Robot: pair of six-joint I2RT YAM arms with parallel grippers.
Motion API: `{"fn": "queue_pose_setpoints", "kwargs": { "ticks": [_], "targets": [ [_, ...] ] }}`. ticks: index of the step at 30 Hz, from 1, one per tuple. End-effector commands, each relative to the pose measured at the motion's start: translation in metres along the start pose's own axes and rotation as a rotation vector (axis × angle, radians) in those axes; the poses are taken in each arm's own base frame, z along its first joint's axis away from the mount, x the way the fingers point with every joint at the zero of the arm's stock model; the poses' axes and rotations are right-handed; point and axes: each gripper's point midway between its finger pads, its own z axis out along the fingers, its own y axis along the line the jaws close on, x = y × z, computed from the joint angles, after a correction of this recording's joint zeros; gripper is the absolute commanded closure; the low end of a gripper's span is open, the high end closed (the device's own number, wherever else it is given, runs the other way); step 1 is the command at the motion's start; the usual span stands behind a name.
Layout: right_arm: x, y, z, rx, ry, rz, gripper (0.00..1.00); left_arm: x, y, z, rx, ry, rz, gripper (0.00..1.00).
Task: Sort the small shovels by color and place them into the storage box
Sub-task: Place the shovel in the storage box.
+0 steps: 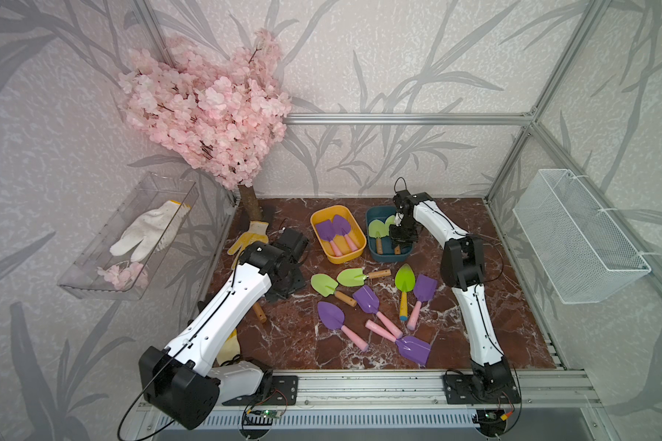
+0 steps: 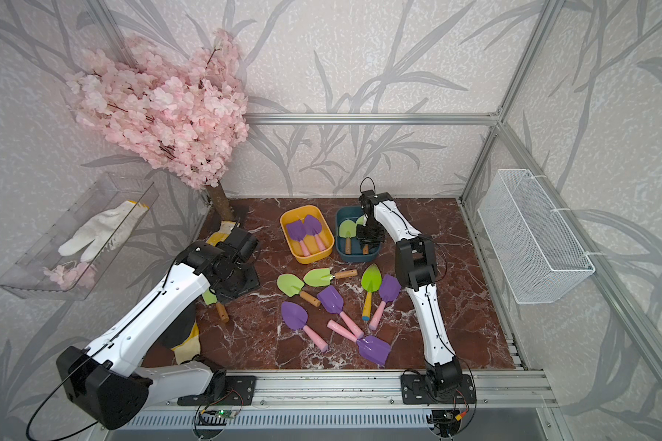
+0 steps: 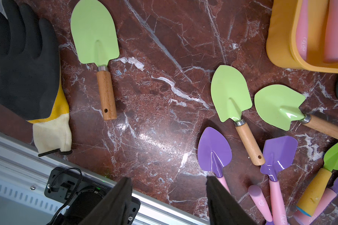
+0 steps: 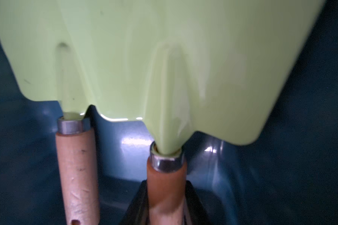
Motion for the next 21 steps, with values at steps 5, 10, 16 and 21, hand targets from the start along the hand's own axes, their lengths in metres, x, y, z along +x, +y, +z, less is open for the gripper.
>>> {"fn": "queue_pose_setpoints", "kwargs": {
  "ticks": [5, 10, 16, 21],
  "targets": [
    [0.001, -0.002, 0.006, -0.003, 0.003, 0.002, 0.81, 0.001, 0.007, -0.002, -0.024, 0.0, 0.002, 0.36],
    [0.001, -0.004, 0.009, -0.002, 0.009, 0.001, 0.76, 0.001, 0.005, -0.002, -0.021, 0.002, 0.002, 0.36],
    [0.002, -0.006, 0.013, 0.003, 0.011, 0.005, 0.72, 0.001, 0.006, -0.001, -0.025, 0.003, 0.003, 0.36],
    [0.002, -0.007, 0.015, 0.004, 0.014, 0.009, 0.69, 0.001, 0.006, -0.001, -0.026, 0.004, 0.002, 0.36]
  ]
}}
